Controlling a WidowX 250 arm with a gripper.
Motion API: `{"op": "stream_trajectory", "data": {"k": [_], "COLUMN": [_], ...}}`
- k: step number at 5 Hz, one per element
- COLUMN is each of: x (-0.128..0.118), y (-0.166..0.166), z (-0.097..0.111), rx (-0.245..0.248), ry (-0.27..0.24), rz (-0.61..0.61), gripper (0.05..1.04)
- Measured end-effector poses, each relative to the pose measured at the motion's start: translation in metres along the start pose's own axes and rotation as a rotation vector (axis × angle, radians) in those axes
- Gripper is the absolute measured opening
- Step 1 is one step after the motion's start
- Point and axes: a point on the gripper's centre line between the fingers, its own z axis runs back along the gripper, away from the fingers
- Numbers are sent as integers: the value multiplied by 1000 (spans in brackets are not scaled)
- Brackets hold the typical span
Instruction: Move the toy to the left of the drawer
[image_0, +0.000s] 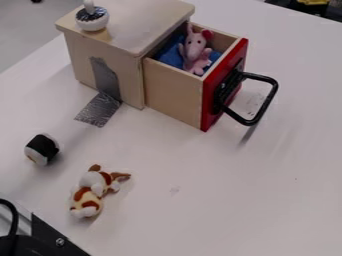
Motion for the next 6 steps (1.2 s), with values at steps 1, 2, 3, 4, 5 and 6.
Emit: {"op": "stream_trajectory", "data": {"k": [1, 2, 3, 4, 5, 6], "x": [-10, -24, -43, -55, -72, -78], "y": [32, 64, 93, 106, 118, 126], "z": [3, 2, 0, 7, 10, 7], "rx": [37, 41, 52, 63, 95, 111], "ry": [26, 31, 68, 64, 72, 80], "rz": [16, 41, 81, 95, 130, 160], "gripper": [1000, 1000, 1000, 1000, 1000, 1000]}}
